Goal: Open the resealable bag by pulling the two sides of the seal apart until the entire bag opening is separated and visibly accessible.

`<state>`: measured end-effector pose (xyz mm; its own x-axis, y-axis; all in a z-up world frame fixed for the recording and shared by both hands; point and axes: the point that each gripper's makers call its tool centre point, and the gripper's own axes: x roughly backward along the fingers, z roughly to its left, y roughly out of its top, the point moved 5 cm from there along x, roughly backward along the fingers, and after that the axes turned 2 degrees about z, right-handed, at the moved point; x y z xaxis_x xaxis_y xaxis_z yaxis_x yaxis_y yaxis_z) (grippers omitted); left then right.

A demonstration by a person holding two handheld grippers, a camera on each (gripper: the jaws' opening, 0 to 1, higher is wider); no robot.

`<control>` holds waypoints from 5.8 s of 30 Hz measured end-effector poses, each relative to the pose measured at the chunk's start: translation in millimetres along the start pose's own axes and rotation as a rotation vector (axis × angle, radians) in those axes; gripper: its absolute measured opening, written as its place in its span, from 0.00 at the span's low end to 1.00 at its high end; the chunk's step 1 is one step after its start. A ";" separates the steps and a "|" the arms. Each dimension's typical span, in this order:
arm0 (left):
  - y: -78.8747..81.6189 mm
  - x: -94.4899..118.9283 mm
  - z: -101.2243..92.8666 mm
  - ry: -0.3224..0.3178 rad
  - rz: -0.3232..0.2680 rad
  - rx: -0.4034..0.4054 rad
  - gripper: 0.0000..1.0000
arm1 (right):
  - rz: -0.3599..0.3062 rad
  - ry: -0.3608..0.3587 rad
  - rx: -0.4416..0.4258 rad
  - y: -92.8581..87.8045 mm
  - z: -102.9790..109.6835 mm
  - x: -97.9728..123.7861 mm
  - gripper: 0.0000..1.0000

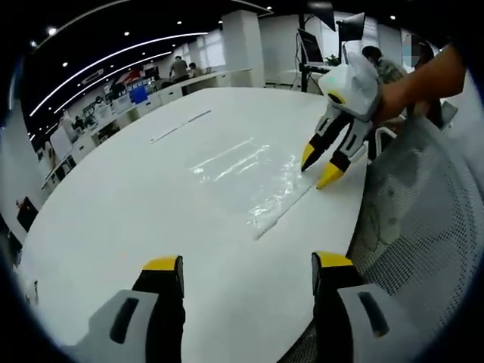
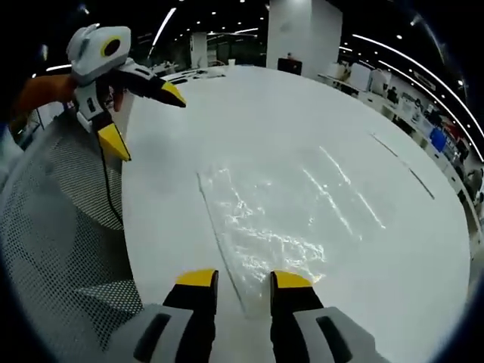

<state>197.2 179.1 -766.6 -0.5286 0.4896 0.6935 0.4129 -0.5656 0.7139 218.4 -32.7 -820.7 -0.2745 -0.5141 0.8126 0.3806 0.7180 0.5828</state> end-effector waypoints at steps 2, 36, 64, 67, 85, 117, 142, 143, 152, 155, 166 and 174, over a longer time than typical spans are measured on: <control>1.6 -2.2 0.5 -0.003 0.002 -0.008 0.67 | 0.004 -0.002 0.054 1.4 -4.3 -0.8 0.22; 23.6 -34.4 -12.9 -0.119 0.066 -0.272 0.55 | 0.003 0.100 0.533 30.4 7.0 22.0 0.00; 34.0 -38.3 -24.0 -0.206 0.060 -0.460 0.00 | -0.082 0.137 0.554 45.8 -2.2 60.4 0.00; 36.0 -37.9 -25.0 -0.208 0.060 -0.462 0.00 | -0.079 0.143 0.508 45.1 -4.1 61.2 0.00; 49.2 -41.6 -27.2 -0.217 0.052 -0.497 0.00 | -0.152 0.154 0.442 74.2 9.4 58.5 0.11; 64.1 -39.3 -37.6 -0.244 0.022 -0.512 0.00 | -0.166 0.220 0.398 104.3 43.1 28.8 0.00; 60.9 -31.0 -38.6 -0.291 -0.009 -0.517 0.00 | -0.106 0.223 0.344 98.6 45.0 22.2 0.00; 62.0 -30.2 -39.2 -0.293 -0.016 -0.519 0.00 | -0.101 0.224 0.340 98.6 45.4 21.5 0.00; 60.7 -31.2 -41.1 -0.299 -0.043 -0.555 0.00 | -0.081 0.229 0.332 96.3 45.7 21.1 0.00; 59.7 -32.5 -40.8 -0.302 -0.053 -0.573 0.00 | -0.071 0.220 0.324 95.6 45.5 19.9 0.00; 57.6 -34.3 -40.4 -0.318 -0.056 -0.529 0.00 | -0.031 0.204 0.303 91.4 43.8 18.8 0.00; 55.8 -35.1 -38.4 -0.319 -0.054 -0.510 0.00 | 0.010 0.185 0.314 80.1 36.0 20.4 0.00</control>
<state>210.3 104.9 -754.8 -0.2579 0.6564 0.7090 -0.0580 -0.7430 0.6668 211.5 31.3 -757.5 -0.0962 -0.5617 0.8218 0.0847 0.8180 0.5690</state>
